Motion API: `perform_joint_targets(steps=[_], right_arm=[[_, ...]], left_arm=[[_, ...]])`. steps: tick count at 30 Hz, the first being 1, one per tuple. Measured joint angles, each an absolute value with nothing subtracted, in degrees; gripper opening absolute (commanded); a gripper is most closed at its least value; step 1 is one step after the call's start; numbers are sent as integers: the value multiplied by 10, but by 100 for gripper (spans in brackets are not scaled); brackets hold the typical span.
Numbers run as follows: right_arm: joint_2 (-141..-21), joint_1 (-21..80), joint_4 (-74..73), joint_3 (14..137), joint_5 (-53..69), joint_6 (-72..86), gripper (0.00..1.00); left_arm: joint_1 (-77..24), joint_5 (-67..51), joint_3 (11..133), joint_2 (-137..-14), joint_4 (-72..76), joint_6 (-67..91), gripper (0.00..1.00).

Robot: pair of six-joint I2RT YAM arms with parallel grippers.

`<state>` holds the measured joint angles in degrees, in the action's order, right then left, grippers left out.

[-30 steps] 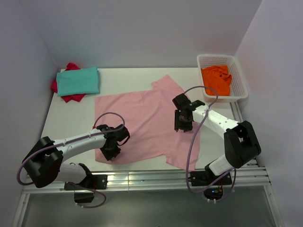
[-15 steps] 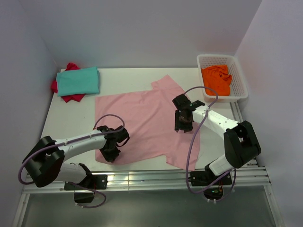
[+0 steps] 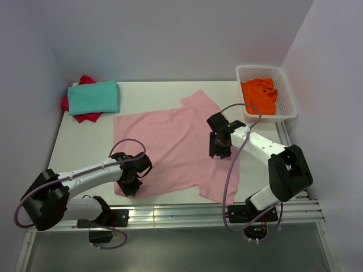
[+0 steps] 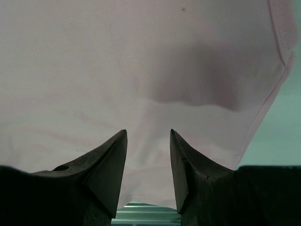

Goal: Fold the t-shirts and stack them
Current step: Flatten the tshirt out

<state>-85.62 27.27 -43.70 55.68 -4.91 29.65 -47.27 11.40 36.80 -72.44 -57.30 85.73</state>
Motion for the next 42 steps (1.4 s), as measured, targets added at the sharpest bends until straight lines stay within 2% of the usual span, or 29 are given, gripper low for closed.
perform_joint_targets(steps=[3,5,9,10,12,15,16,18,19,22,24,26,27,28,29,30,34,42], right_arm=[[-856,272,-436,554,-49,296,49],[-856,271,-435,552,-49,296,49],[-856,271,-434,550,-49,295,49],[-856,271,-434,550,-49,295,49],[-856,271,-433,550,-49,295,49],[-856,271,-433,550,-50,295,49],[-856,271,-433,550,-50,295,49],[-856,271,-432,550,-50,295,49],[-856,271,-432,550,-50,295,49],[-856,271,-433,550,-51,295,49],[-856,271,-433,551,-50,295,48],[-857,270,-438,558,-49,295,45],[-859,268,-445,567,-48,295,38],[-862,265,-449,581,-45,295,17],[-866,262,-449,597,-42,291,4],[-873,259,-452,616,-39,293,0],[-919,250,-452,718,-29,291,0],[-1113,239,-458,927,-14,282,0]], left_arm=[[-476,101,364,-695,-595,876,1],[-483,90,358,-660,-610,891,13],[-491,58,342,-573,-649,926,18],[-492,51,338,-549,-658,933,31],[-493,36,333,-507,-678,948,32],[-494,30,334,-460,-703,967,54],[-494,30,337,-453,-710,972,68],[-494,39,348,-454,-717,977,74],[-494,46,355,-460,-717,978,72],[-494,85,392,-512,-707,966,55],[-486,113,425,-566,-690,942,52],[-462,134,460,-629,-660,907,35],[-440,139,477,-663,-639,886,25],[-413,140,492,-698,-610,857,8],[-386,141,502,-728,-583,833,0],[-357,138,514,-757,-557,805,0],[-268,140,584,-870,-490,708,0],[-201,149,815,-1096,-448,578,0]])
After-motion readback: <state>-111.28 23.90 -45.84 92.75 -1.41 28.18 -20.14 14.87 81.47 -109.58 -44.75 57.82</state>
